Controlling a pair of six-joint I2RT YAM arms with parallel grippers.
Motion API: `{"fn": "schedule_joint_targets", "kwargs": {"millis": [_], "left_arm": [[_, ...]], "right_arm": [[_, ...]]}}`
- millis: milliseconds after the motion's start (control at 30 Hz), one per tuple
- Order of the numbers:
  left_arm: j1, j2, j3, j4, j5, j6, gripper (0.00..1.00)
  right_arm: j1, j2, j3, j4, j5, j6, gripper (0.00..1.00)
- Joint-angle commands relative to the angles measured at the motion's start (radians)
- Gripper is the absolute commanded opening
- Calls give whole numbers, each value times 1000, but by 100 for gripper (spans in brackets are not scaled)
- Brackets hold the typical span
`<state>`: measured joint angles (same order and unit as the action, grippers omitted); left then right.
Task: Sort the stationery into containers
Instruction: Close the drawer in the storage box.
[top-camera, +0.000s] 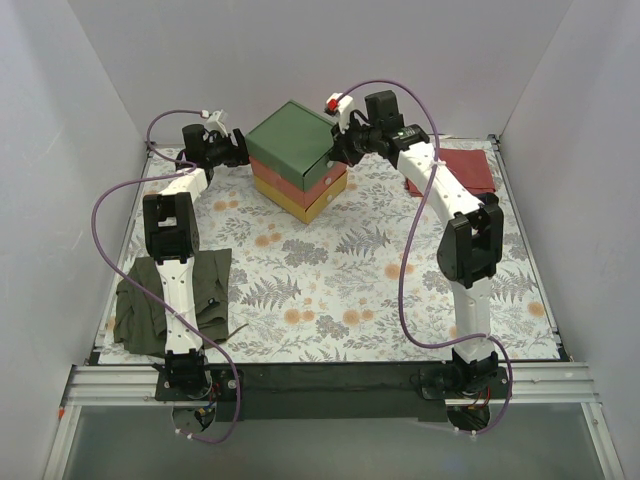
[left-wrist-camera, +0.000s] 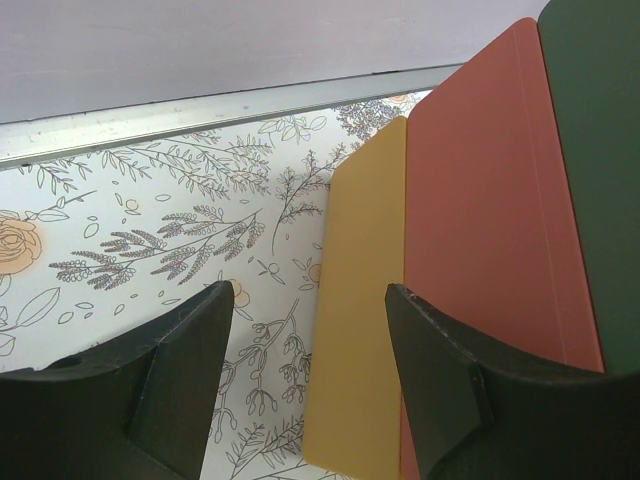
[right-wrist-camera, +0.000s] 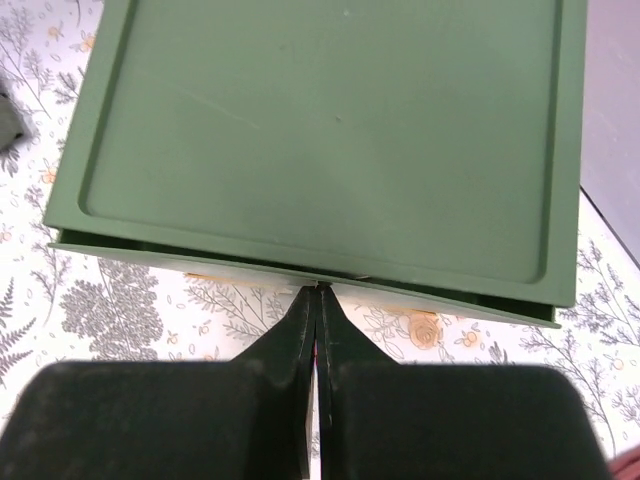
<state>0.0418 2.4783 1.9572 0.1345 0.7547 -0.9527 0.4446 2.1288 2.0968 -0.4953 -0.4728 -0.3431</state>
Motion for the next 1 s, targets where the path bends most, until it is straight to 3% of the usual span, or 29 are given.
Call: {"fn": "schedule_joint_targets", "kwargs": {"millis": [0, 333, 400, 433, 500, 567, 667, 800, 967], "left_arm": [[-13, -65, -6, -9, 0, 20, 62], [-10, -79, -9, -33, -57, 29, 63], [3, -107, 3, -90, -148, 57, 63], [9, -125, 8, -110, -290, 64, 63], [49, -179, 0, -133, -395, 71, 62], [90, -246, -50, -205, -477, 43, 45], [112, -326, -160, -245, -480, 0, 0], [93, -432, -364, -274, -430, -89, 0], [6, -481, -460, -296, -457, -146, 0]], "right_arm": [[19, 17, 35, 61, -38, 64, 1], [22, -13, 17, 45, 11, 47, 1], [6, -76, -36, 32, 36, 30, 1], [-21, -104, -75, 31, 52, 24, 1], [-62, -168, -164, 38, 63, 19, 1], [-125, -179, -195, 40, 68, 29, 1], [-197, -136, -176, 40, 74, 50, 1], [-242, 46, -14, 44, 71, 78, 1], [-244, 250, 163, 156, 69, 87, 1]]}}
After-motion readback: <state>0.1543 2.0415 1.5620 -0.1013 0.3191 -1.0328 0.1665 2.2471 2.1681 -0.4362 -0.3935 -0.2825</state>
